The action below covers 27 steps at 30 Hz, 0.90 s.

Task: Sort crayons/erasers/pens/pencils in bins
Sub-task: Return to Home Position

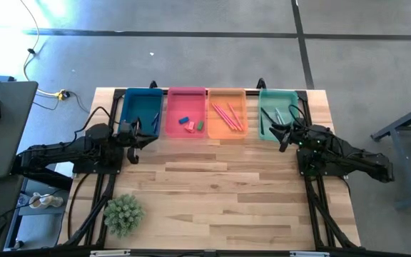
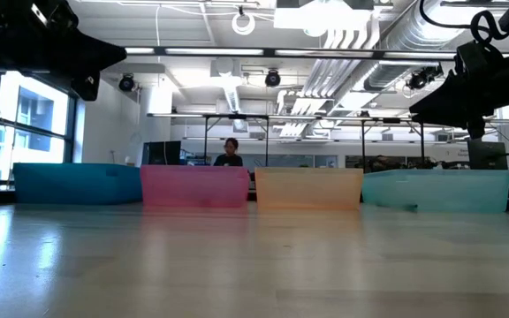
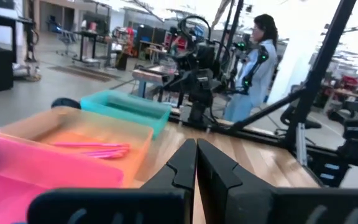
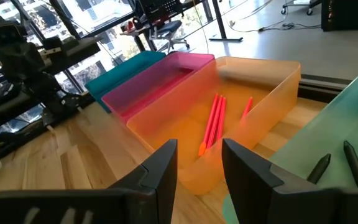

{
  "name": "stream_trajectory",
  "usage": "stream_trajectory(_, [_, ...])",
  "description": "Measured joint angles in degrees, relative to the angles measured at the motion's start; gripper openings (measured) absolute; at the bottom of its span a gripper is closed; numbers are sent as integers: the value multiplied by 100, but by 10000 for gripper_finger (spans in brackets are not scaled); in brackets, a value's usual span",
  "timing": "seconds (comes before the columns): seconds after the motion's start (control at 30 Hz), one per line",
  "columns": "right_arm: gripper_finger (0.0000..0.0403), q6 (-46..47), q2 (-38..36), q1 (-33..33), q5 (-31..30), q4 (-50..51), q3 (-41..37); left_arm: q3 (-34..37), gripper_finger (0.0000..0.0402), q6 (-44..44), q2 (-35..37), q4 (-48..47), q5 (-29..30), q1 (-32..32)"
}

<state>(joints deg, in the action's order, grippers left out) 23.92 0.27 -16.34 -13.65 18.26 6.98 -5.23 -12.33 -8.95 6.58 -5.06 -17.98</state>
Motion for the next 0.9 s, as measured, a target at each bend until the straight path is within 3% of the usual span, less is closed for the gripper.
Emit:
stream_trajectory(0.4, [119,59,1,-2,-13,114,0,5,3,204,0,-381,115,0])
stream_trajectory(0.53, [119,61,2,0,-13,183,0,428,3,10,2,203,-8,0])
stream_trajectory(0.9, [119,128,7,-2,-24,464,0,454,3,-56,37,143,63,4])
